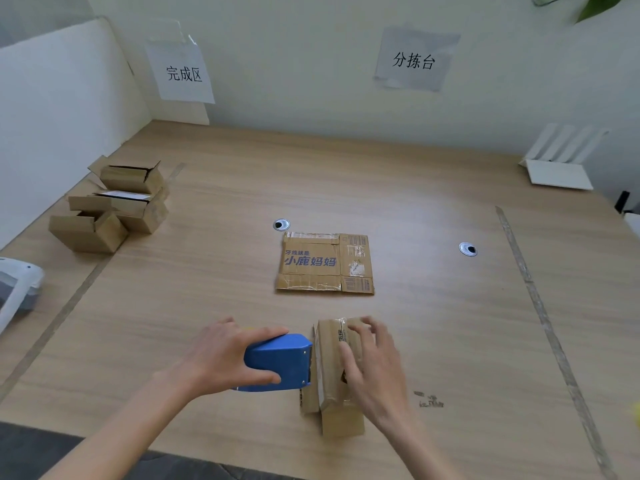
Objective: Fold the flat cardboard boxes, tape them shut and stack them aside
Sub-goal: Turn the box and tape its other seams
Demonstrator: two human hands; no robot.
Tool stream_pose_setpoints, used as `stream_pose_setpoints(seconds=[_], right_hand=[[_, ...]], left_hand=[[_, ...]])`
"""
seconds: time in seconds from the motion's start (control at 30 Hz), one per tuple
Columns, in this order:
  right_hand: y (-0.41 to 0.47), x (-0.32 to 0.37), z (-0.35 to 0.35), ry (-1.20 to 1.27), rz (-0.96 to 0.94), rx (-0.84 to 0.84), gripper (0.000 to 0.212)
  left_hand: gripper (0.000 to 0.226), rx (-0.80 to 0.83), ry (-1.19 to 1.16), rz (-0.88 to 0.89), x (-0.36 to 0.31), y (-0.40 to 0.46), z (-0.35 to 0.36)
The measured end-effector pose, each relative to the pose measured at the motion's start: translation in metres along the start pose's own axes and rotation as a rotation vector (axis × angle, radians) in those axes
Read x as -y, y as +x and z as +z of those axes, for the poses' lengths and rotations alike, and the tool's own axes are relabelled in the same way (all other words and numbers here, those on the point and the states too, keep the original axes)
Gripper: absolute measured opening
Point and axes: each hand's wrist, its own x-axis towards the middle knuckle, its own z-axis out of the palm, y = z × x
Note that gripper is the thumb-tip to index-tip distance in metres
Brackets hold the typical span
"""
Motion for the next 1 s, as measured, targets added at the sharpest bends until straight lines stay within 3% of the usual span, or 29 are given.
stream_pose_setpoints(seconds=[0.1, 0.2, 0.4, 0.6, 0.77, 1.0], right_hand=[[0.004, 0.014, -0.019, 0.616, 0.072, 0.381, 0.039], [0.005, 0.021, -0.025, 0.779, 0.085, 0.586, 0.044], [0.007, 0.018, -0.024, 0.944, 0.062, 0.488, 0.031], [0.007, 0.009, -0.025, 1.114, 0.149, 0.496, 0.033], [0.008, 0.004, -0.027, 1.037, 0.167, 0.459, 0.032], [0.008, 0.005, -0.024, 0.903, 0.210, 0.266, 0.015]], left_hand=[[0.071, -0.039, 0.005, 0.023, -0.008, 0.001, -0.007], [0.074, -0.073, 0.004, 0.032, -0.015, 0.001, -0.013], [0.072, -0.105, -0.021, 0.033, -0.027, 0.003, -0.020], [0.073, -0.108, -0.071, 0.059, -0.034, 0.004, -0.021], [0.071, -0.068, -0.086, 0.076, -0.038, 0.006, -0.018], [0.068, -0.082, -0.069, 0.079, -0.044, 0.007, -0.014]])
